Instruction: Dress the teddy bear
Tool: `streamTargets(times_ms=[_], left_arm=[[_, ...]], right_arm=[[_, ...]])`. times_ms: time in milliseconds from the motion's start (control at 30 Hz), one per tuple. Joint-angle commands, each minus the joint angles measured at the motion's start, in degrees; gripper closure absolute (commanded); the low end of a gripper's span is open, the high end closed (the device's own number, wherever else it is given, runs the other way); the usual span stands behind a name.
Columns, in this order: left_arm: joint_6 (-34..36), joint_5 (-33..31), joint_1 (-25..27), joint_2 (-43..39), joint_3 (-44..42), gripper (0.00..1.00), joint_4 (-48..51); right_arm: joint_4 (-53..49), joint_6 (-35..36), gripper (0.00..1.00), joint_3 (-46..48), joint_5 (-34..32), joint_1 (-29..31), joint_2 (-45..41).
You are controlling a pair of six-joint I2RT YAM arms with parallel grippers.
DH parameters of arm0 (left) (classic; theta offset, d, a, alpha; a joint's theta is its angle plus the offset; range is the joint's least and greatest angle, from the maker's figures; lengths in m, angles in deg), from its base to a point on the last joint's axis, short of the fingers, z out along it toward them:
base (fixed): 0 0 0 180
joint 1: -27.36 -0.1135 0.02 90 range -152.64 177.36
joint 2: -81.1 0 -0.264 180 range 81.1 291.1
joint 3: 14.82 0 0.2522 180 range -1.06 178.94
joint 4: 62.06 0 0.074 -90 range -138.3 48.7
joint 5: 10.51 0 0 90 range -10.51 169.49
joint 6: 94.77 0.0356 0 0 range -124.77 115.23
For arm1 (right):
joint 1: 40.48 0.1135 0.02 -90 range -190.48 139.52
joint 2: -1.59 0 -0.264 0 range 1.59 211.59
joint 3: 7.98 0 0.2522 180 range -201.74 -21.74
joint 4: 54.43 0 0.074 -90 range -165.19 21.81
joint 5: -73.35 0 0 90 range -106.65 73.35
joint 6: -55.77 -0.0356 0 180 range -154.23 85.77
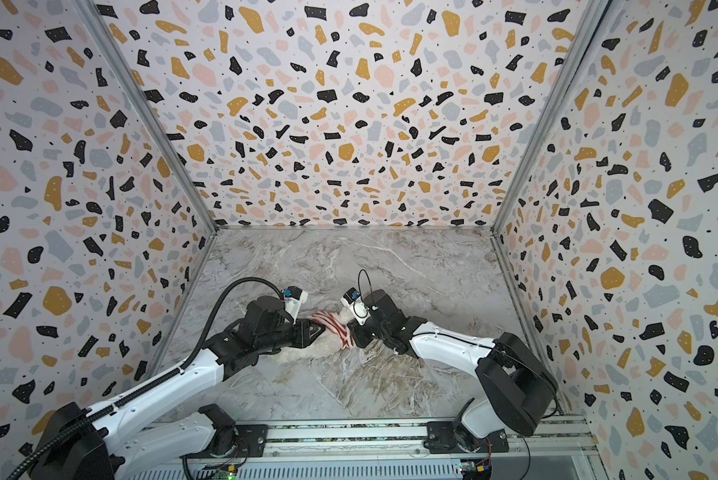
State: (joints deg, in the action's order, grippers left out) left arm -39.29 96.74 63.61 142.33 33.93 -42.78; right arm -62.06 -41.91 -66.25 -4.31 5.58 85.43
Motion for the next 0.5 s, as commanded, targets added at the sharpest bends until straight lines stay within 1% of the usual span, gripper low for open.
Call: streamTargets(times_ms=[0, 233, 300, 467], left_arm=[[-2.54, -0.74, 2.16, 2.17, 0.72, 0.69, -4.35], [-6.17, -3.78, 2.95, 6.55, -1.42, 0.69, -9.14], [-7.38, -4.17, 2.95, 7.42, -2.05, 0.68, -11.15], [-10.63, -5.01, 2.87, 9.43, -3.41, 0.68, -15.98]], right_arm=[[0.89, -1.01, 1.0, 0.21, 1.0, -0.1, -1.22], [1.34, -1.71, 1.0, 0.82, 1.36, -0.1, -2.9], [1.18, -1.8, 1.0, 0.92, 1.37, -0.1, -3.66], [1.46, -2.81, 1.0, 1.78, 2.1, -0.01, -5.78]])
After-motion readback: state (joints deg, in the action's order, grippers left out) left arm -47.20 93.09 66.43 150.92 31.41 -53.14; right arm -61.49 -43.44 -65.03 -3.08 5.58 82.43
